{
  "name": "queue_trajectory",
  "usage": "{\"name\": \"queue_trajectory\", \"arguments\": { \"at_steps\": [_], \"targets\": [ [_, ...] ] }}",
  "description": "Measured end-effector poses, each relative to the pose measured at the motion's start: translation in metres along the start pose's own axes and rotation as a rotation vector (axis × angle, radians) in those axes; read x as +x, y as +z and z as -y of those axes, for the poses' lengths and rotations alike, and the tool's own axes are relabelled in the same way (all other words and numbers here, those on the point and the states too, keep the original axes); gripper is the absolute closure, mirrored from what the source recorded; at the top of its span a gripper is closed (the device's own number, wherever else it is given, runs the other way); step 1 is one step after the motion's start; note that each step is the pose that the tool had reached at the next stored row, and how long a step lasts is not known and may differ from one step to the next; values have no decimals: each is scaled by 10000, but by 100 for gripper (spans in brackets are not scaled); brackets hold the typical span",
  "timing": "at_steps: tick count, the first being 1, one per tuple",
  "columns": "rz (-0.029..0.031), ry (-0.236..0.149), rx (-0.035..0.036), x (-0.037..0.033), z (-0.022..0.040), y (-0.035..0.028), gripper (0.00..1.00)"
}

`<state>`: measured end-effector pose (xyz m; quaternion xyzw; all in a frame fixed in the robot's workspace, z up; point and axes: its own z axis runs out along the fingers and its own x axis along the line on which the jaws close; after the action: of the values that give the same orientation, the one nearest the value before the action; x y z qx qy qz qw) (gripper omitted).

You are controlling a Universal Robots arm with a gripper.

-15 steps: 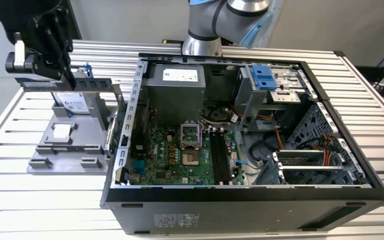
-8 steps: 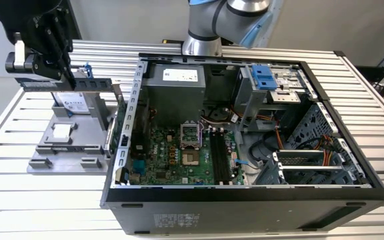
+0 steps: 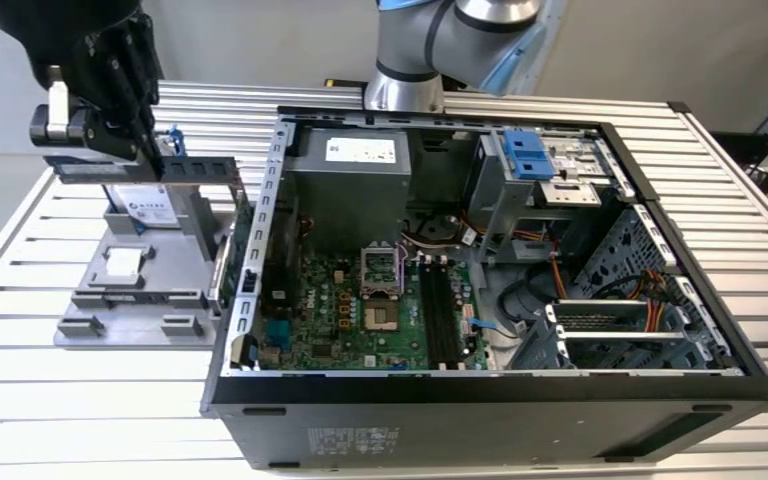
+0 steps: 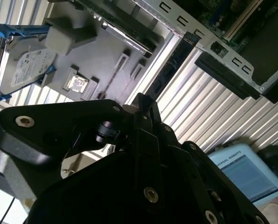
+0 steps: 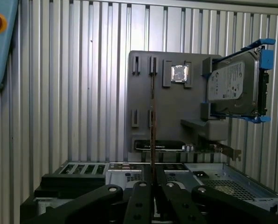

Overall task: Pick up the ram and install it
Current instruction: 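Pick up the ram and move it above insertion slot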

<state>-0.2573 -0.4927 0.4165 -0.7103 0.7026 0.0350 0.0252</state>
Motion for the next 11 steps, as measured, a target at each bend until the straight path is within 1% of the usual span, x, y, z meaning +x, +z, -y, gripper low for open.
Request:
{"name": "queue_trajectory", "arguments": {
  "at_steps": [4,11],
  "targets": [
    [0,1,-1,1,73,-1,100],
    [-1,1,-1,2,152,-2,100]
  ]
}}
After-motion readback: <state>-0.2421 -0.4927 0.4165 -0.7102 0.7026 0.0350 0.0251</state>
